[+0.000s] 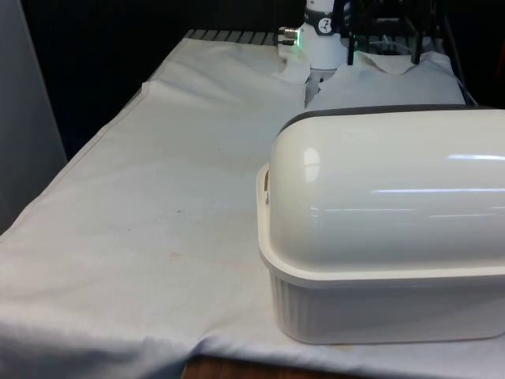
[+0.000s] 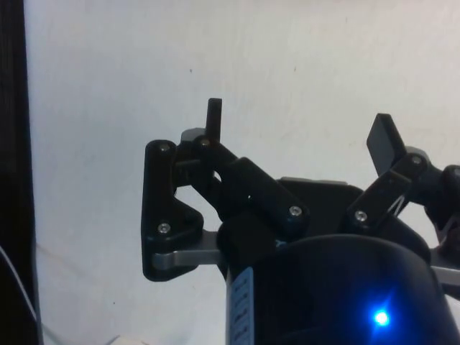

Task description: Open the lid, then close it.

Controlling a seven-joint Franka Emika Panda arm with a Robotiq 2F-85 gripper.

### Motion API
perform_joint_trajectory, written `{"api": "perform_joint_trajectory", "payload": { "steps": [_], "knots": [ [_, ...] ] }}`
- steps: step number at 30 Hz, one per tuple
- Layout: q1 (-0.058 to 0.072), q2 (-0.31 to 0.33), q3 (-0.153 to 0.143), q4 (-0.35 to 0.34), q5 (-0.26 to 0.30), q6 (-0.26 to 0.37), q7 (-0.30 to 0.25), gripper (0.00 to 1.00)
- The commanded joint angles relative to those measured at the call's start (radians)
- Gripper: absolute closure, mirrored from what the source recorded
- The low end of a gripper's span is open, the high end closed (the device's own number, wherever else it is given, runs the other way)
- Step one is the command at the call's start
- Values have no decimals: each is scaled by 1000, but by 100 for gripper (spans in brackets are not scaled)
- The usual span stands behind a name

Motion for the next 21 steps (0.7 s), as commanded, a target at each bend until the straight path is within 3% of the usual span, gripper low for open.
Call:
{"api": "perform_joint_trajectory", "payload": {
  "steps": [1, 2, 4, 7, 8, 10, 21],
  "knots": [
    [3, 5, -1, -11, -12, 35, 13, 0],
    [0, 2, 1, -3, 0, 10, 0, 0],
    [2, 11, 0, -24, -12, 66, 10, 0],
    [2, 20, 0, -35, -10, 95, 8, 0],
    [0, 17, 1, -29, -1, 74, 0, 0],
    [1, 29, 0, -46, -7, 122, 5, 0],
    [-3, 66, -2, -67, -3, 200, -3, 0]
  ]
}}
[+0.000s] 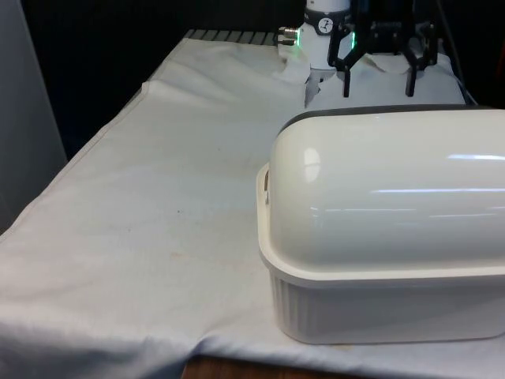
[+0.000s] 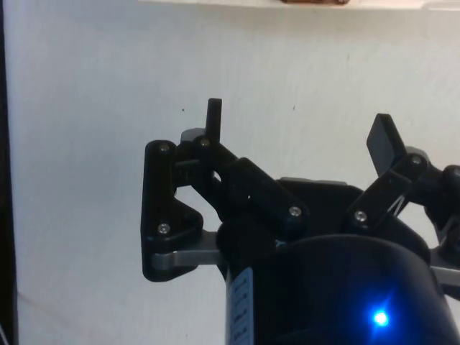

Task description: Open the lid, then close it.

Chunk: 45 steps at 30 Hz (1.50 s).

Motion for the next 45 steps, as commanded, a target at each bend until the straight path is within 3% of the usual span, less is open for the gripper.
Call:
{"api": "perform_joint_trajectory", "payload": {
  "steps": [1, 5, 30, 45],
  "knots": [
    [-2, 1, -1, -3, 1, 13, -3, 0],
    [-7, 12, -4, 3, 6, 17, -9, 0],
    [-8, 91, -14, 39, 2, 47, 0, 0],
    [-15, 144, -7, 77, 14, 56, -53, 0]
  ]
}}
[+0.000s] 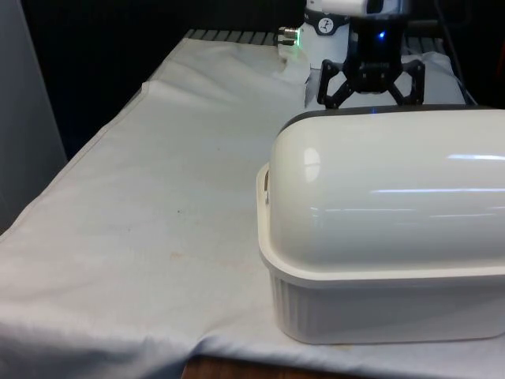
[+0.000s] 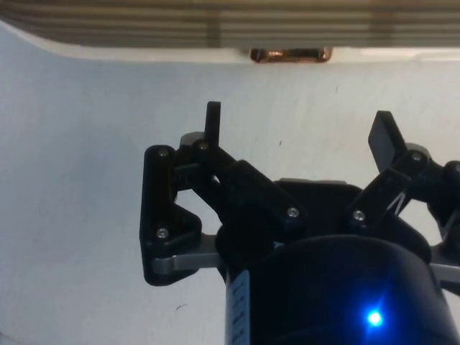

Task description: Open the lid, then close it.

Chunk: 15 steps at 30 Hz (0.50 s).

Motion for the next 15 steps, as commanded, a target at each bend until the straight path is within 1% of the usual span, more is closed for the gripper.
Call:
{"api": "perform_joint_trajectory", "payload": {
  "steps": [1, 2, 3, 4, 10, 11, 12, 13, 14, 15],
  "knots": [
    [-7, 12, 7, 12, 12, 7, -16, 0],
    [-1, 5, 0, 5, 0, 0, -2, 0],
    [-7, 16, 7, 17, 11, 6, -17, 0],
    [-9, 25, 6, 27, 10, 4, -20, 0],
    [-11, 42, 4, 48, 8, 0, -22, 0],
    [-11, 43, 4, 49, 8, 0, -22, 5],
    [-7, 40, -1, 46, 0, 0, -15, 9],
    [-7, 41, -1, 46, 0, 0, -15, 14],
    [-11, 44, 3, 50, 7, 0, -22, 14],
    [-11, 44, 3, 51, 7, 0, -22, 19]
  ]
}}
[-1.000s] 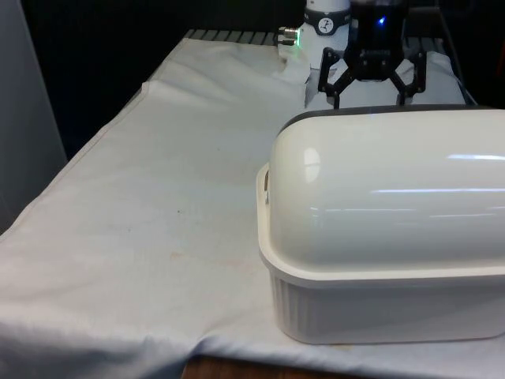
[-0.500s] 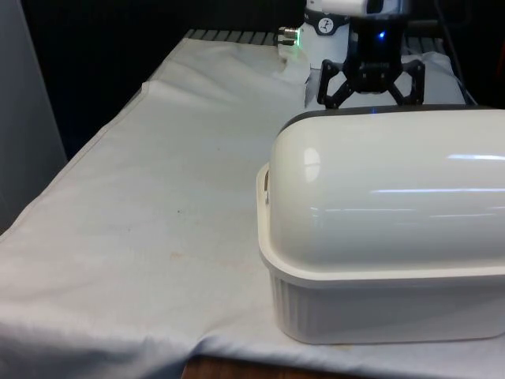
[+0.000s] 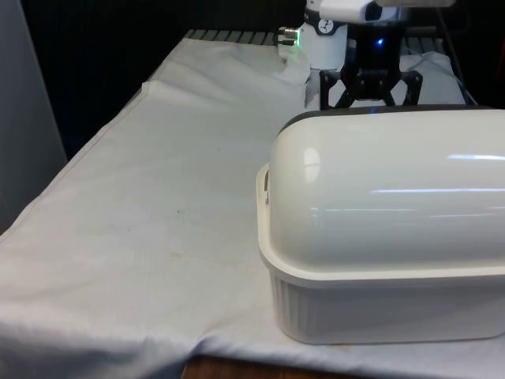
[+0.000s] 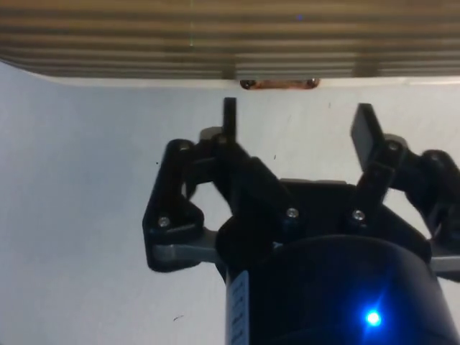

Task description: Open the lid, then close it.

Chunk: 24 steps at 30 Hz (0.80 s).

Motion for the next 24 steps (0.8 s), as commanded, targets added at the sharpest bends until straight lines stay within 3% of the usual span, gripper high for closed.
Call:
{"api": "perform_joint_trajectory", "payload": {
  "steps": [1, 8, 9, 12, 13, 15, 24],
  "knots": [
    [-4, 3, 4, 4, 7, 0, -7, 25],
    [0, 2, 0, 2, 0, 0, 0, 65],
    [-4, 5, 4, 6, 7, -1, -7, 65],
    [-4, 5, 4, 6, 7, -1, -6, 78],
    [-3, 5, 4, 7, 6, -1, -4, 90],
    [1, 4, 5, 7, 6, -2, 2, 100],
    [1, 0, 21, 4, 14, -4, 15, 100]
  ]
}}
